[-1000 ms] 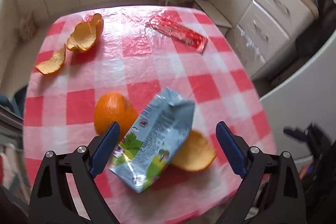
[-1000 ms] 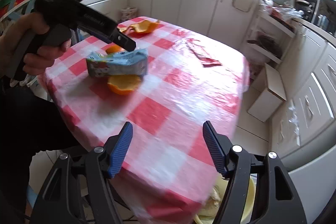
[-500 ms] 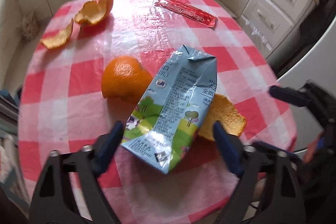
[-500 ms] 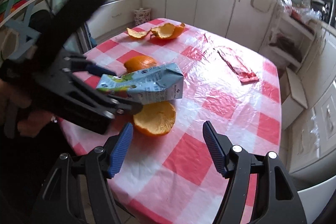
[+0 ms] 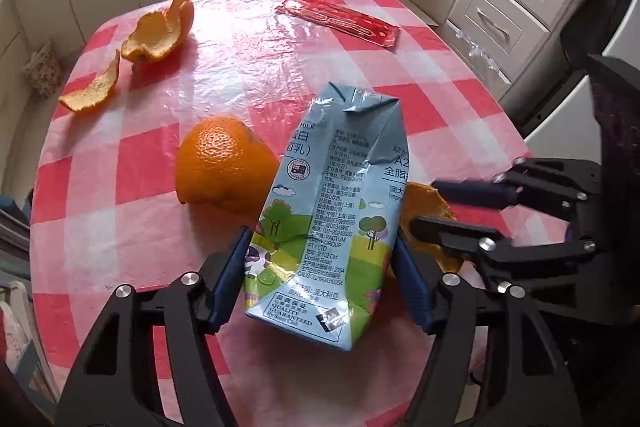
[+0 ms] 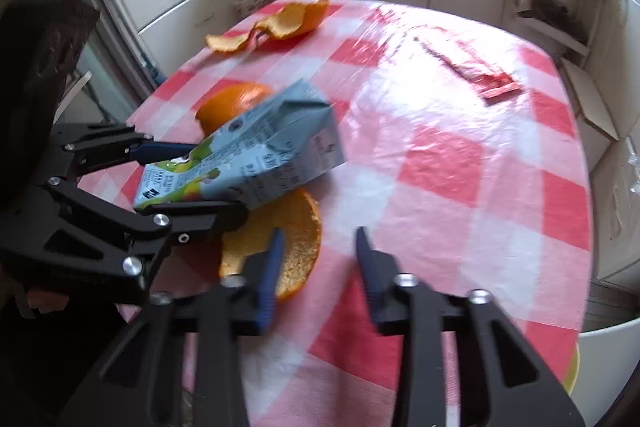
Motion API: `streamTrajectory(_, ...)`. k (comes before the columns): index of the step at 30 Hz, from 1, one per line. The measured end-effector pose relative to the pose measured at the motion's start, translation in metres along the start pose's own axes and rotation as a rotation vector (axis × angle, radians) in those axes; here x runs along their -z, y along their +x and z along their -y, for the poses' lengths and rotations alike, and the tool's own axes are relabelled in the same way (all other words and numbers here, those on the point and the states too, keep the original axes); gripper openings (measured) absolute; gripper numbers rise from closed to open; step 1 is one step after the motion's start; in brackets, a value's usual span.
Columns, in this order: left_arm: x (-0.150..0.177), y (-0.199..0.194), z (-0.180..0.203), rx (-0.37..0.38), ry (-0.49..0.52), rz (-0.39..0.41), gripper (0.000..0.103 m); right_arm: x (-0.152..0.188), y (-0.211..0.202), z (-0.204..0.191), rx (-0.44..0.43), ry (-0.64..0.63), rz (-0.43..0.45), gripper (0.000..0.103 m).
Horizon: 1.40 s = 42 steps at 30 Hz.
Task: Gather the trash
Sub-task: 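Grasp the blue-green juice carton with the left tool and lift it, then carry the carton to the yellow bin with the left tool while the right tool carries an orange peel there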
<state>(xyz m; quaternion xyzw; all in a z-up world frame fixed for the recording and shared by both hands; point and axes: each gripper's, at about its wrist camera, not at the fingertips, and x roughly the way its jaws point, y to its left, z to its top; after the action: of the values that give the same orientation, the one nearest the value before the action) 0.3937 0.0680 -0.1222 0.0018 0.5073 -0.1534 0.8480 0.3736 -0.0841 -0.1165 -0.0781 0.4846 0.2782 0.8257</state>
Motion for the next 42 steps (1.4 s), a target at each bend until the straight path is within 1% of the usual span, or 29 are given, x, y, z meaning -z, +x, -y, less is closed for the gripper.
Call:
streamTrajectory(1,0.001,-0.003,0.001,-0.001,0.008,0.012,0.064,0.0,0.002,-0.002,-0.005,-0.01,-0.005,0.018)
streamTrajectory(3,0.001,-0.007,0.002,0.003,0.004,0.026,0.062,0.0,0.0,-0.006,0.002,-0.033,0.003,0.012)
streamTrajectory(8,0.001,-0.021,0.004,0.008,-0.022,0.088,0.061,0.003,-0.012,0.001,0.02,-0.035,0.028,0.006)
streamTrajectory(10,0.001,-0.027,0.006,0.005,-0.03,0.111,0.061,0.005,-0.018,0.006,0.033,-0.029,0.036,0.005)
streamTrajectory(16,0.004,-0.041,0.022,-0.039,-0.017,0.183,0.06,0.014,-0.035,0.018,0.082,-0.03,0.056,0.005)
streamTrajectory(22,0.007,-0.044,0.042,-0.049,0.017,0.208,0.06,0.029,-0.058,0.034,0.132,-0.017,0.077,0.005)
streamTrajectory(34,0.009,-0.052,0.095,-0.082,0.093,0.287,0.059,0.075,-0.109,0.091,0.245,0.085,0.122,0.005)
streamTrajectory(42,0.0,-0.054,0.129,-0.036,0.121,0.321,0.059,0.111,-0.132,0.144,0.338,0.2,0.116,0.005)
